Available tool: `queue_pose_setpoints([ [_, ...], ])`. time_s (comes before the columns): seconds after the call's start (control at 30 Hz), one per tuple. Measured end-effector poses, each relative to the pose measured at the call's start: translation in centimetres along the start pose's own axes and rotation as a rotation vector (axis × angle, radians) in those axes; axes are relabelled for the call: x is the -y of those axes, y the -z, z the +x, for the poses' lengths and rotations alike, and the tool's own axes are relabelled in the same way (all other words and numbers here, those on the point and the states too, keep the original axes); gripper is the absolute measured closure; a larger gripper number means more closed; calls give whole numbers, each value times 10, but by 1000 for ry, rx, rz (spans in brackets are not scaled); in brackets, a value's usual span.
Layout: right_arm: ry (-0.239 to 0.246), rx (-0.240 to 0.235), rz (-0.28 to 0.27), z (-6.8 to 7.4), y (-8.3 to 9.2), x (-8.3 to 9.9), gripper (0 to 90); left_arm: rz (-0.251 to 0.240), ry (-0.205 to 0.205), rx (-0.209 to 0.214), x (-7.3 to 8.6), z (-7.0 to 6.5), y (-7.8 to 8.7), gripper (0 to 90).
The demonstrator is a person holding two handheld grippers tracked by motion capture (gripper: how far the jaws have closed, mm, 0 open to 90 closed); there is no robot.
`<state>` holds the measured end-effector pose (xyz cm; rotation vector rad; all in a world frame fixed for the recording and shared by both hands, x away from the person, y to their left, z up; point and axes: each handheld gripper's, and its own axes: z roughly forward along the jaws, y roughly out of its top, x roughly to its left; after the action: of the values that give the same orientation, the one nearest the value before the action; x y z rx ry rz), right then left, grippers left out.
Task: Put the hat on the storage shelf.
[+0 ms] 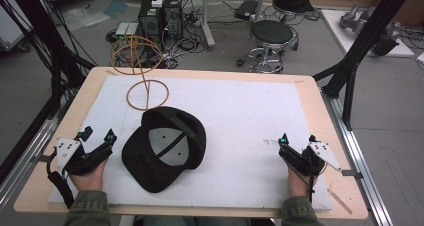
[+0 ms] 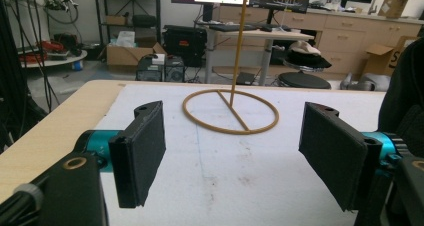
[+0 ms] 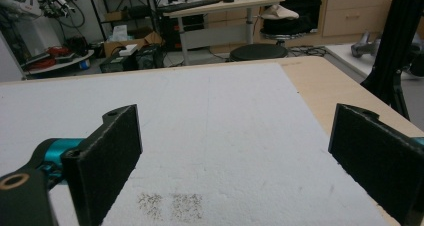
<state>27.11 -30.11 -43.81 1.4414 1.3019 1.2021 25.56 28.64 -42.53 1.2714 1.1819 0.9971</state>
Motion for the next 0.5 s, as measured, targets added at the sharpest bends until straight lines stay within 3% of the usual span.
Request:
queue_pose_setpoints([
  [0.5, 5, -5, 1, 0, -1, 0, 57, -30, -3, 41, -9, -9, -2, 251],
])
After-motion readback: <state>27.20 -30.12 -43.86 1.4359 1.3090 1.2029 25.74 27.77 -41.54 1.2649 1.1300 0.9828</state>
